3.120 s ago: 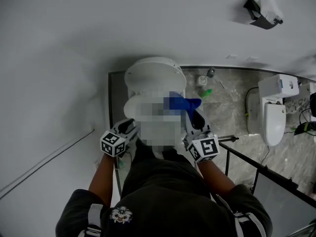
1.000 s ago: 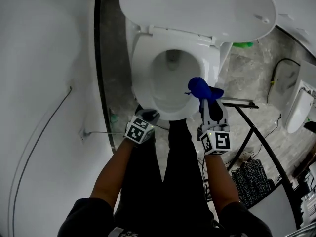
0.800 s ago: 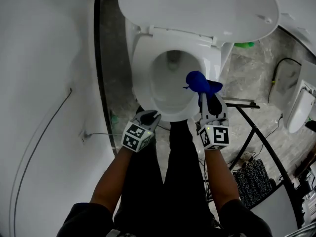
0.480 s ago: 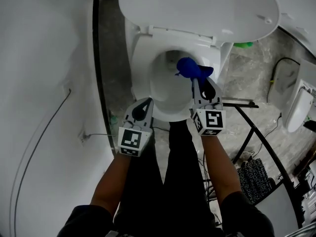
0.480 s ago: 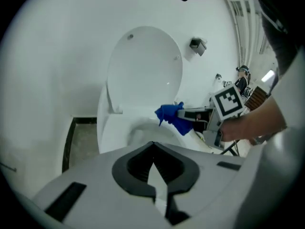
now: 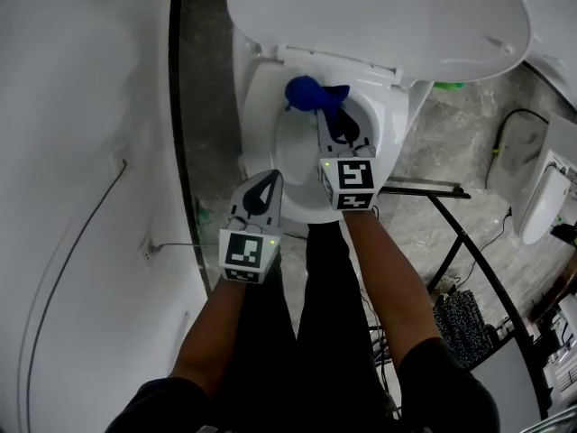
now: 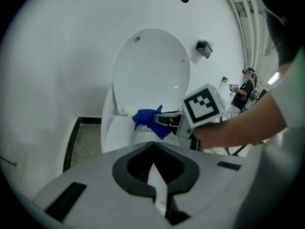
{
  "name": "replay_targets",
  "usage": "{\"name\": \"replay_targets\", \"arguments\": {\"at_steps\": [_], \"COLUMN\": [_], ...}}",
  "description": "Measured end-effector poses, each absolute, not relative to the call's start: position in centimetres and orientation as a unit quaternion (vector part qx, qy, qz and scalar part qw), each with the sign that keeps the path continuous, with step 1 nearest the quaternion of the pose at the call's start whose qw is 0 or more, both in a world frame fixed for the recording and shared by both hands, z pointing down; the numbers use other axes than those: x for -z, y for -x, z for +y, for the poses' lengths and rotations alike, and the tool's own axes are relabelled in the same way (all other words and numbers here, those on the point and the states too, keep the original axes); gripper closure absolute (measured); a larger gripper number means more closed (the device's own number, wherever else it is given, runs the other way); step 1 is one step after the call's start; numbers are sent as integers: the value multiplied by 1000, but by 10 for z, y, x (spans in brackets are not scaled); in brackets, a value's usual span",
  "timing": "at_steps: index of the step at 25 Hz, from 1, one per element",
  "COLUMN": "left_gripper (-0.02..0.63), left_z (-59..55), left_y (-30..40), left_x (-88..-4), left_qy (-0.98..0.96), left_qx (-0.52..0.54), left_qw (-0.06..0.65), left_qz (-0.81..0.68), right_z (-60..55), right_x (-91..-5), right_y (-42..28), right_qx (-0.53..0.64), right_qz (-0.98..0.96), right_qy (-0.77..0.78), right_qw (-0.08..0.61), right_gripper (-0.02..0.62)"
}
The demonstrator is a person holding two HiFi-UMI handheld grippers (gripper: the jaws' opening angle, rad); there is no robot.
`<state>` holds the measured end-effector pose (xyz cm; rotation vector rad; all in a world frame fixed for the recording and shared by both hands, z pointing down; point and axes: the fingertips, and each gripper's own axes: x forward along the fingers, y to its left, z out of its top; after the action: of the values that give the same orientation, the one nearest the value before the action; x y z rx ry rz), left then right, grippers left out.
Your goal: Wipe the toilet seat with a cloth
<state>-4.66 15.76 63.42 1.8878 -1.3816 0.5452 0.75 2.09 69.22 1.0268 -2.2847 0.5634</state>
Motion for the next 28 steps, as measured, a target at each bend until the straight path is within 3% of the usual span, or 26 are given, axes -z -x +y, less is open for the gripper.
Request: {"name": "replay_targets", "arguments": {"at_steps": [14, 28], "left_gripper": [597, 597], "left_z": [168, 165], "left_y": [48, 39], "left_x": [-643, -653], "left_qy": [-736, -727], "left_qx": [-219, -253], "left_qw": [370, 372], "left_qz": [-523, -519], "right_z": [-23, -40], "right_x": [-727, -724], "right_y": [10, -90], "right_qx": [-235, -205], "right_qz": [-813, -774], "right_qy": [-414, -477], "right_qw": [334, 362], "right_gripper": [525, 525]}}
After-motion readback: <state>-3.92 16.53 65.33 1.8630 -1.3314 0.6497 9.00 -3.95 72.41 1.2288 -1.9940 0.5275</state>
